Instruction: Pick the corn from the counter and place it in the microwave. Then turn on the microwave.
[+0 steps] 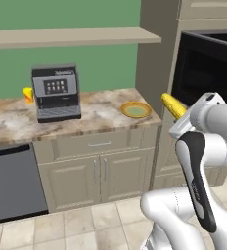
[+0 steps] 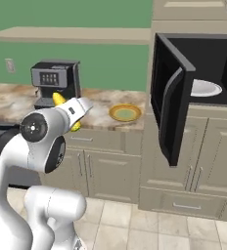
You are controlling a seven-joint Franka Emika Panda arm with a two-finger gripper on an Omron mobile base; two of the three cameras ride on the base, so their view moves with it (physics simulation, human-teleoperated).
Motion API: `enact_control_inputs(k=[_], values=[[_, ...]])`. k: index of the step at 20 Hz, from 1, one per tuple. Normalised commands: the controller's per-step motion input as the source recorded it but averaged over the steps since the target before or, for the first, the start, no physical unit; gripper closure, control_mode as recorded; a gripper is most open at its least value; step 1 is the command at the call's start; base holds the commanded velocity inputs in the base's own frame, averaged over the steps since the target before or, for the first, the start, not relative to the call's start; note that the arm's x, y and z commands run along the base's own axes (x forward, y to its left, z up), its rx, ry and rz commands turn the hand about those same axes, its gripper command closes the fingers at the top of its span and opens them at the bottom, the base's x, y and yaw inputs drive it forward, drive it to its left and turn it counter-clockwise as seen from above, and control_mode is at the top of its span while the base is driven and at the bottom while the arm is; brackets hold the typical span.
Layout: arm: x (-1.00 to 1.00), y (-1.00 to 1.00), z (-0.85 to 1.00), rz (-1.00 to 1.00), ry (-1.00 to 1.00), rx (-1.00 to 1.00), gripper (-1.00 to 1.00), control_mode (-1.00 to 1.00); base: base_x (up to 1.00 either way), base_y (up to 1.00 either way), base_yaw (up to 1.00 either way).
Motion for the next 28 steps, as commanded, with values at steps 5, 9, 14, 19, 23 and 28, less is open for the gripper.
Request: enact_control_inputs(k=[5, 9, 14, 19, 23, 28], values=[[0.00, 0.00, 0.00, 0.00, 0.00, 0.00, 1.00, 1.00, -0.08, -0.57, 0.12], [0.00, 0.00, 0.00, 0.00, 0.00, 0.00, 1.00, 1.00, -0.04, -0.74, 0.11], [0.00, 0.00, 0.00, 0.00, 0.00, 0.00, 1.00, 1.00, -0.19, -0.64, 0.07], [0.00, 0.00, 0.00, 0.00, 0.00, 0.00, 1.00, 1.00, -0.27, -0.55, 0.05], [0.00, 0.00, 0.00, 0.00, 0.00, 0.00, 1.00, 1.00, -0.28, -0.55, 0.04], [0.00, 0.00, 0.00, 0.00, 0.00, 0.00, 1.00, 1.00, -0.23, -0.55, 0.04]])
